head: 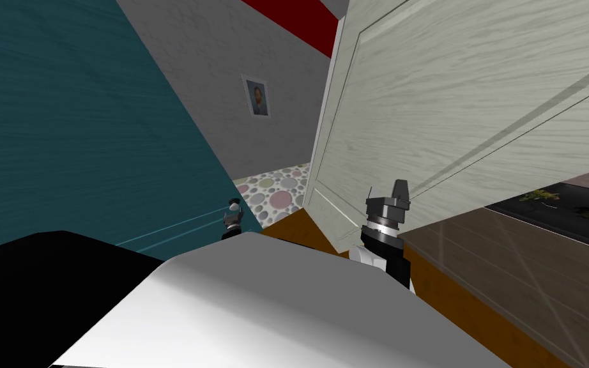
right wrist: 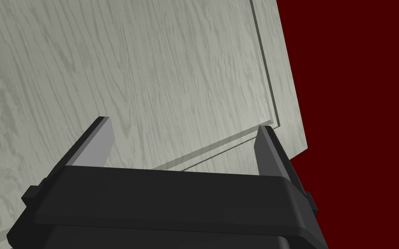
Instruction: Pull the door open
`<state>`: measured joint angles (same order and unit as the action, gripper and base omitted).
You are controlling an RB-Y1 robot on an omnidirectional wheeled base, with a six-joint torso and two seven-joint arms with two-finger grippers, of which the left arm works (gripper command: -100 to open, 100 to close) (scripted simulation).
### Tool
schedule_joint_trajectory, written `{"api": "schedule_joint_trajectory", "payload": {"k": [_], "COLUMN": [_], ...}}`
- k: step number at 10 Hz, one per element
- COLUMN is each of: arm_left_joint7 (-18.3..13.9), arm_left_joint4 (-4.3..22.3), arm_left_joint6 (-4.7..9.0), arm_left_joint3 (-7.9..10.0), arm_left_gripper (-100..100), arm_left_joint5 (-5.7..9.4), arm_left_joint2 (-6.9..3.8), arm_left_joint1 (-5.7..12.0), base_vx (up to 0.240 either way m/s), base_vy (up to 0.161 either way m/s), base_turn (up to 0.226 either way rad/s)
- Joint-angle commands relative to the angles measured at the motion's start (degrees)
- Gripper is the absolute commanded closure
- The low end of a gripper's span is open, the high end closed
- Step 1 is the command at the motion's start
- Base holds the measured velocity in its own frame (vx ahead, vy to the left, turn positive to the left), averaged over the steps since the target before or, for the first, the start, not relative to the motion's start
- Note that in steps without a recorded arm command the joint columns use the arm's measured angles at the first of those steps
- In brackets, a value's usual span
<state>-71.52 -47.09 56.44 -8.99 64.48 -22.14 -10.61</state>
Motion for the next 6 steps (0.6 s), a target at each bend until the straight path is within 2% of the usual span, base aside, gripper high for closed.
{"api": "schedule_joint_trajectory", "payload": {"k": [1,2,3,5,6], "arm_left_joint7": [-2.0,-3.0,-4.8,-6.9,-6.2], "arm_left_joint4": [0.6,0.9,1.5,2.1,2.2], "arm_left_joint6": [0.15,0.22,0.35,0.5,0.52], "arm_left_joint3": [-0.43,-0.65,-1.05,-1.49,-1.37], "arm_left_gripper": [-100,-100,-100,-100,-100], "arm_left_joint5": [-0.2,-0.29,-0.46,-0.65,-0.63], "arm_left_joint2": [-1.13,-1.77,-2.9,-4.16,-3.7], "arm_left_joint1": [-0.72,-1.08,-1.71,-2.41,-2.03], "base_vx": [0.097,0.093,0.13,0.162,0.079], "base_vy": [0.001,-0.01,0.005,0.009,-0.001], "base_turn": [0.023,0.019,0.034,0.024,0.006]}}
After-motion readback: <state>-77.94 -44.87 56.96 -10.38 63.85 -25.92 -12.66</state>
